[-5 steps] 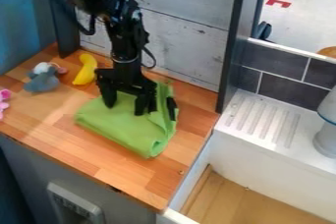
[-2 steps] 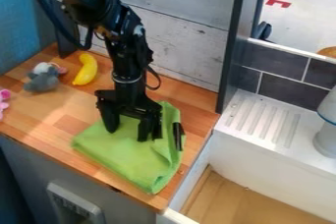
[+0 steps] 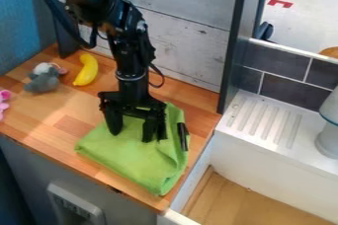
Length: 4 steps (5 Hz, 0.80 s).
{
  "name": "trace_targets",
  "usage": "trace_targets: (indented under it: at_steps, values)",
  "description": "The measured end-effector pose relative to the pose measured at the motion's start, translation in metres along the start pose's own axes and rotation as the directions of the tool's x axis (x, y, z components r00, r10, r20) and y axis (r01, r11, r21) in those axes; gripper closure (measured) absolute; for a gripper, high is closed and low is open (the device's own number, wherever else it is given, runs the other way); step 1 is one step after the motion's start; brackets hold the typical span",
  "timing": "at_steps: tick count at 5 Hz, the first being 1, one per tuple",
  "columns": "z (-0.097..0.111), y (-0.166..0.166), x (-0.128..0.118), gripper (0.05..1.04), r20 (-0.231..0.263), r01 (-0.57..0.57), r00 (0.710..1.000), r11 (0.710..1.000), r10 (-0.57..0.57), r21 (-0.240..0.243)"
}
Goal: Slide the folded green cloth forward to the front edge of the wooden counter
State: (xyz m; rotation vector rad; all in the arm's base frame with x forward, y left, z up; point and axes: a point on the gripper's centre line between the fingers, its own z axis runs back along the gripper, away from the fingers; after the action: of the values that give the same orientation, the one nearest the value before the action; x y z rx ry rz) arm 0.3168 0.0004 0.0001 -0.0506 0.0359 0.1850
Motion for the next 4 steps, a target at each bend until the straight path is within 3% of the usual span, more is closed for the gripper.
trace_targets:
  at_steps: [2,3,4]
  values:
    - [0.002,-0.007,-0.017,0.083,-0.073,-0.027,0.997,0.999,0.025,-0.018]
    - [0.004,-0.006,-0.021,0.083,-0.052,-0.021,0.998,1.0,0.021,0.001]
    - [0.024,-0.002,-0.014,0.083,0.018,0.075,0.997,0.997,-0.076,0.028]
